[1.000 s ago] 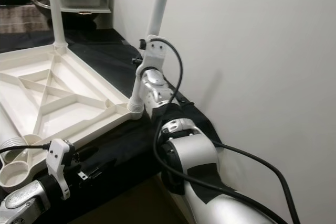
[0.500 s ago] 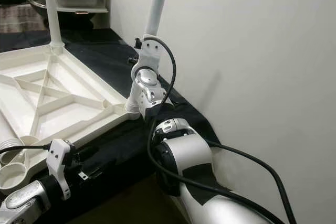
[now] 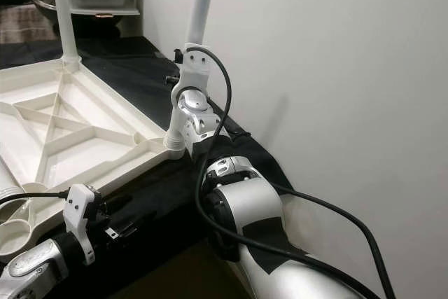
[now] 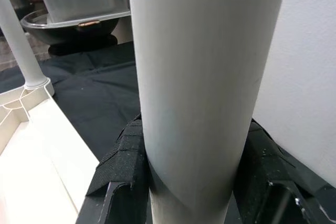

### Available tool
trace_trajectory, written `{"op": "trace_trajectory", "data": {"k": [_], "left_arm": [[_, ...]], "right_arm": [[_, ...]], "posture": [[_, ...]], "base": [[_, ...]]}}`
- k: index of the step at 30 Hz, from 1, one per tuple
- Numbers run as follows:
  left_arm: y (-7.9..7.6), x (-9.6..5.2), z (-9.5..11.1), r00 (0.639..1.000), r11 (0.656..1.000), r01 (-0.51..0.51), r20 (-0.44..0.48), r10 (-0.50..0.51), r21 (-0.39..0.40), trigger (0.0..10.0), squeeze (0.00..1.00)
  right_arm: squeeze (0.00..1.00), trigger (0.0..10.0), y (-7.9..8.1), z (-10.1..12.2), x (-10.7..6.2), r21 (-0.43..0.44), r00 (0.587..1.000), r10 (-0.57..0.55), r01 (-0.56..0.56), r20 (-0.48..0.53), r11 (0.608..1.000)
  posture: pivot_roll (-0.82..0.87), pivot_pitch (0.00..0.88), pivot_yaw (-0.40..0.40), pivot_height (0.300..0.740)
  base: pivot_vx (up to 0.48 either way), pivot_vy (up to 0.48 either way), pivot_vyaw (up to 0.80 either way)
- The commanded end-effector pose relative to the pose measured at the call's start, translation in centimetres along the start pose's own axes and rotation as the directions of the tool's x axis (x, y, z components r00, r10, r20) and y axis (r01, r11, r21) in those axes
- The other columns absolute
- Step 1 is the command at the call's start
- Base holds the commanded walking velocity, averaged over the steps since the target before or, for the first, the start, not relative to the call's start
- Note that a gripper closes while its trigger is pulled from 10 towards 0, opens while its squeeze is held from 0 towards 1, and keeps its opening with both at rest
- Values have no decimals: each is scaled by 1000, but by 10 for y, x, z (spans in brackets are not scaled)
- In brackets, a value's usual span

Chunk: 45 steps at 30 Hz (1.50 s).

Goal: Building children table

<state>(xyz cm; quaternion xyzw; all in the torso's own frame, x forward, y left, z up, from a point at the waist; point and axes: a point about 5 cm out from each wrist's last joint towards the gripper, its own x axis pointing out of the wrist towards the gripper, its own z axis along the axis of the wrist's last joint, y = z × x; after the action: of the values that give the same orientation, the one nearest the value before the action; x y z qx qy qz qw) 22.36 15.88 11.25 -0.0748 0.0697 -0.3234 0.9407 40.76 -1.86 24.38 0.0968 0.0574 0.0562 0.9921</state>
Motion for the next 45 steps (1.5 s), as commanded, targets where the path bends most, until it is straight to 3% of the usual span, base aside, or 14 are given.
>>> {"op": "trace_trajectory", "data": {"k": [1, 16, 17, 18, 19, 26, 30, 34, 36, 41, 43, 44, 45], "left_arm": [[-4, 4, -3, 1000, 1000, 25, -2, -25, -11, 10000, 0], [-3, 4, -3, 1000, 1000, 25, -2, -25, -12, 10000, 0], [-3, 4, -3, 1000, 1000, 26, -2, -26, -12, 10000, 0], [-3, 4, -3, 1000, 1000, 26, -2, -26, -12, 10000, 0], [-4, 4, -3, 1000, 1000, 28, -2, -28, -12, 10000, 0], [-3, 4, -2, 1000, 1000, 29, -4, -29, -11, 10000, 0], [-3, 3, -2, 1000, 1000, 27, -4, -27, -11, 10000, 0], [-3, 3, -3, 1000, 1000, 27, -7, -27, -12, 10000, 0], [-3, 4, -3, 1000, 999, 29, -6, -29, -13, 10000, 0], [-3, 4, -3, 1000, 999, 31, -5, -31, -13, 10000, 0], [-3, 4, -2, 999, 999, 32, -5, -32, -11, 10000, 0], [-3, 4, -2, 999, 999, 33, -5, -33, -11, 10000, 0], [-3, 4, -2, 999, 999, 34, -5, -34, -11, 10000, 0]], "right_arm": [[0, 10000, 2, -18, -1, -1, 996, 19, -19, -92, 1000], [16, 10000, 4, -10, -1, 12, 997, 37, -36, -74, 999], [796, 10000, 4, -8, -1, 16, 997, 39, -38, -68, 999], [796, 10000, 4, -8, -1, 16, 997, 39, -38, -68, 999], [1000, 10000, 4, -6, -1, 26, 997, 45, -43, -58, 999], [1000, 10000, 5, 14, -1, 19, 993, 114, -115, 25, 993], [1000, 10000, -2, 22, -1, 12, 990, 130, -131, 51, 991], [1000, 10000, -20, 31, 2, -14, 990, 126, -125, 71, 992], [1000, 10000, -44, 36, 4, -59, 986, 137, -132, 93, 989], [1000, 10000, -53, 38, 4, -76, 982, 156, -149, 106, 986], [1000, 10000, -69, 41, 3, -143, 963, 243, -227, 113, 963], [914, 10000, -72, 43, 2, -147, 952, 285, -268, 113, 952], [553, 10000, -75, 44, 2, -157, 942, 317, -299, 107, 941]], "posture": [[69, 0, -179, 740], [69, 0, -179, 740], [67, 0, -177, 740], [67, 0, -177, 740], [67, 0, -177, 740], [69, 0, -175, 740], [71, 0, -176, 740], [68, 0, -173, 740], [68, 0, -171, 740], [69, 0, -167, 740], [70, 0, -164, 740], [71, 0, -165, 740], [71, 0, -165, 740]], "base": [[0, 0, 0], [0, 0, 0], [0, 0, 0], [0, 0, 0], [0, 0, 0], [0, 0, 0], [0, 0, 0], [0, 0, 0], [0, 0, 0], [0, 0, 0], [0, 0, 0], [0, 0, 0], [0, 0, 0]]}}
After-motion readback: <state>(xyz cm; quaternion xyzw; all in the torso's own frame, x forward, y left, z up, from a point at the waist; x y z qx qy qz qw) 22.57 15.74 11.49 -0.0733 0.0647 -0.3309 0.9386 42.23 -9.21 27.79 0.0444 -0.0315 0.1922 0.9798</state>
